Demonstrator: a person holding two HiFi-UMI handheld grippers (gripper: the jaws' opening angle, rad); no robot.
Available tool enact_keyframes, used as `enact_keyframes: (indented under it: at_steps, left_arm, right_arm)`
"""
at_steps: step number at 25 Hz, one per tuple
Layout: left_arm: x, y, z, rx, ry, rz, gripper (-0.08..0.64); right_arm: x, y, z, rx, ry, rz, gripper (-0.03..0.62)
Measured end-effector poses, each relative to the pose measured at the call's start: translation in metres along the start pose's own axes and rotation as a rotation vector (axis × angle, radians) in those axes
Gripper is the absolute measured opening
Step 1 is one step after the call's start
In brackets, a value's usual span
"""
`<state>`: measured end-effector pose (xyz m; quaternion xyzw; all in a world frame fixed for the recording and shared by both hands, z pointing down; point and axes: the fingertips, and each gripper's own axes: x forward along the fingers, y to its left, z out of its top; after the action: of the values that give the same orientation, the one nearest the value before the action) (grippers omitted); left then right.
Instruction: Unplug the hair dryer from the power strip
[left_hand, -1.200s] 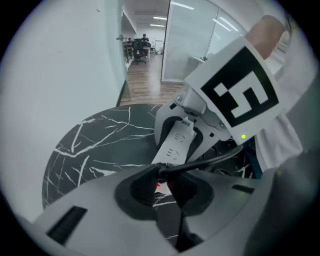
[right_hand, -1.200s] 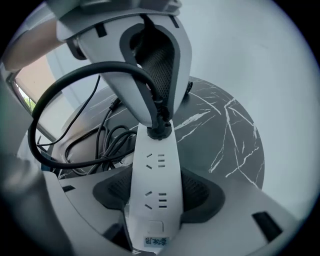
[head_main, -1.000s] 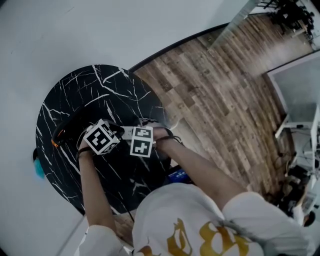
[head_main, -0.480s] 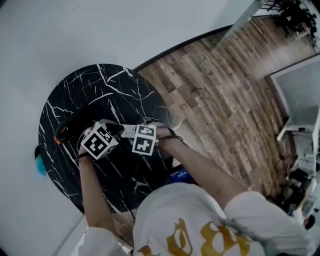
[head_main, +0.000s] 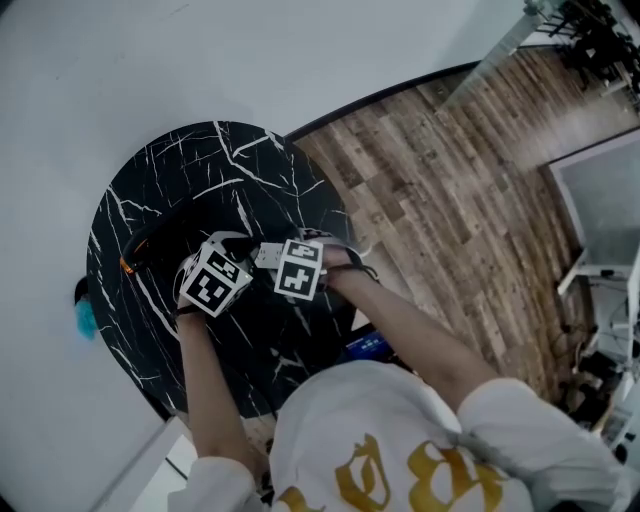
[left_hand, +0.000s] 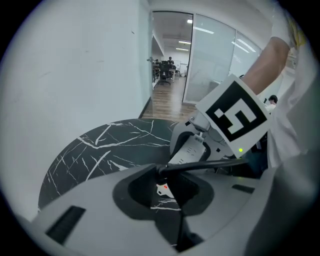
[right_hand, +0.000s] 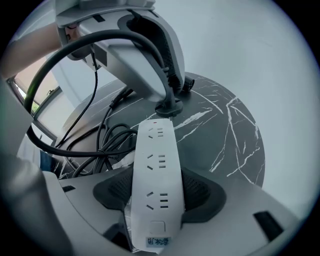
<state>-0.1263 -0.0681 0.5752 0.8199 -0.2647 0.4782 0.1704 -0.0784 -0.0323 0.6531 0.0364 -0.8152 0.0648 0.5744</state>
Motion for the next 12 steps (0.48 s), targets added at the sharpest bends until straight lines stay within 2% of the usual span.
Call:
enact_keyframes:
  at_steps: [4,7,12]
  left_arm:
    - [-0.012,-0.004,-0.003,-0.051,-0.078,0.076,0.055]
    - [-0.022,-0.007,-0.006,-0.094,-0.124,0.112,0.055]
    - [-0.03,-0.018,-0.032,-0.156,-0.096,0.102,0.058]
  right_arm:
    - [-0.003,0.002,0.001,-0.044,-0.047,-0.047,0.268]
    - [-0.011,-0.001,0.005,-0.032,-0.099,-0.079,0.27]
    - [-0.038,-0.002,0.019,0.038,-0.222,-0.113,0.27]
